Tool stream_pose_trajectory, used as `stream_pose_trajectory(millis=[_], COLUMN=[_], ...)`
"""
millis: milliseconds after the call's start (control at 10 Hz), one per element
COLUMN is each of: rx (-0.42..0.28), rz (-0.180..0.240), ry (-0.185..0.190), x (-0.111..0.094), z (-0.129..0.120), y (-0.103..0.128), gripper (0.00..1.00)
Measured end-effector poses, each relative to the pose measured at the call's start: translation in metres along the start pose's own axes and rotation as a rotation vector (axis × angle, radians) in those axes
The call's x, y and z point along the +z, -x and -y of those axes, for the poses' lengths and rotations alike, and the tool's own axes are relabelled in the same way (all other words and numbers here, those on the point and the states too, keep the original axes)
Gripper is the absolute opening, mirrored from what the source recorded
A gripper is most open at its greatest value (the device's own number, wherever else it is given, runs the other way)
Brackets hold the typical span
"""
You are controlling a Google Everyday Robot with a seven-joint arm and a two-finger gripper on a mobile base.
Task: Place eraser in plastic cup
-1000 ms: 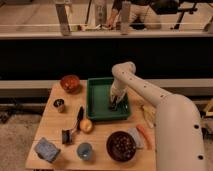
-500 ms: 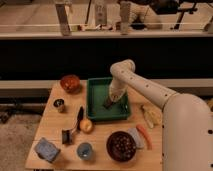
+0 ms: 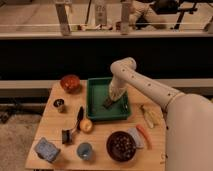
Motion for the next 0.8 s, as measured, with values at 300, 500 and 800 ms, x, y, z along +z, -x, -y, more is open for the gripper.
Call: stream_pose_trajectory(millis=[300,500,800], rx=[0.168,0.274,0.316], rz=[0.032,0.019,-0.043], ry=[0.009,0.022,0.062], x=[0.012,0.019,0.028], z=[0.015,0.012,0.012], y=[-0.011,-0.013,-0.012], gripper=[0.62,0.79,0.80])
